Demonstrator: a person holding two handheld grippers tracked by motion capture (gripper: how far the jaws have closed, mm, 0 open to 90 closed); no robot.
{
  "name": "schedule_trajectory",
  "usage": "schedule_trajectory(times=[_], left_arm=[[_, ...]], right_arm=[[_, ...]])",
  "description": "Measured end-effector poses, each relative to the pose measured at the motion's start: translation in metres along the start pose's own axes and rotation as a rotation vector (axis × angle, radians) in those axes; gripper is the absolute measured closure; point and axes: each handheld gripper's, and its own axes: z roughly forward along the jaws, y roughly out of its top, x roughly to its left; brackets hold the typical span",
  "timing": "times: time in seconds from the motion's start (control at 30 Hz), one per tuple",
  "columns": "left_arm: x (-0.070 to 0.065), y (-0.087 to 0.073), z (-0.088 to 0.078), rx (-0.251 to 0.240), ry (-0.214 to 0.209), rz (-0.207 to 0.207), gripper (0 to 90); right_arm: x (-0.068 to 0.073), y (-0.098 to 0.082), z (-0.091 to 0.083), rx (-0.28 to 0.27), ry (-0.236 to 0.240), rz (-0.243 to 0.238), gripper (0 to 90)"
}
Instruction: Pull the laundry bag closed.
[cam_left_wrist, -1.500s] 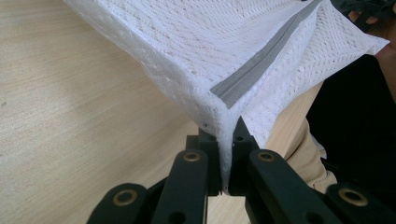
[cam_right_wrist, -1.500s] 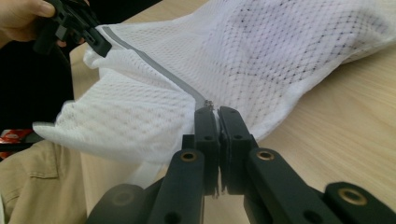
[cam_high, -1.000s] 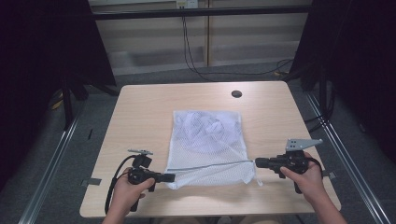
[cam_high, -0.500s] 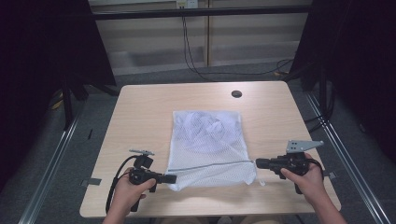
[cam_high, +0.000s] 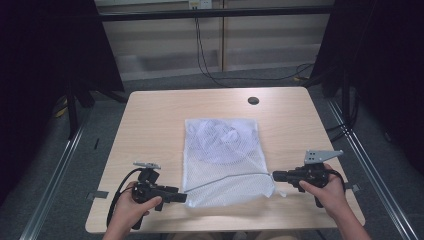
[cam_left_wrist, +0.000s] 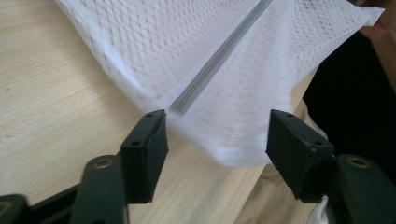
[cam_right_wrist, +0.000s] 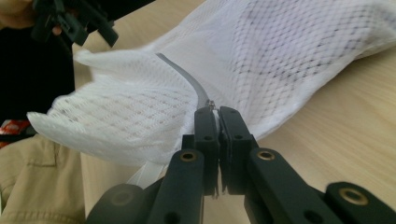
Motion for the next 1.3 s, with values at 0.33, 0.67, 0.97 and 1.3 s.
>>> schedule_trajectory(times=[0.33, 0.67, 0.97, 1.3], left_arm=[[-0.001, 0.006, -0.006, -0.086, 0.014, 0.055, 18.3], [-0.002, 0.009, -0.011, -0.15, 0.082, 0.095, 14.9], [-0.003, 0.011, -0.017, -0.232, 0.17, 0.147, 9.7], [-0.004, 0.011, -0.022, -0.274, 0.252, 0.167, 7.7]], right_arm=[[0.004, -0.001, 0.002, 0.031, -0.025, -0.031, 84.6], [0.005, 0.0, 0.001, -0.006, -0.084, -0.038, 47.3], [0.004, 0.003, -0.003, -0.025, -0.167, -0.036, 26.5], [0.008, 0.005, -0.005, -0.031, -0.214, -0.05, 18.6]])
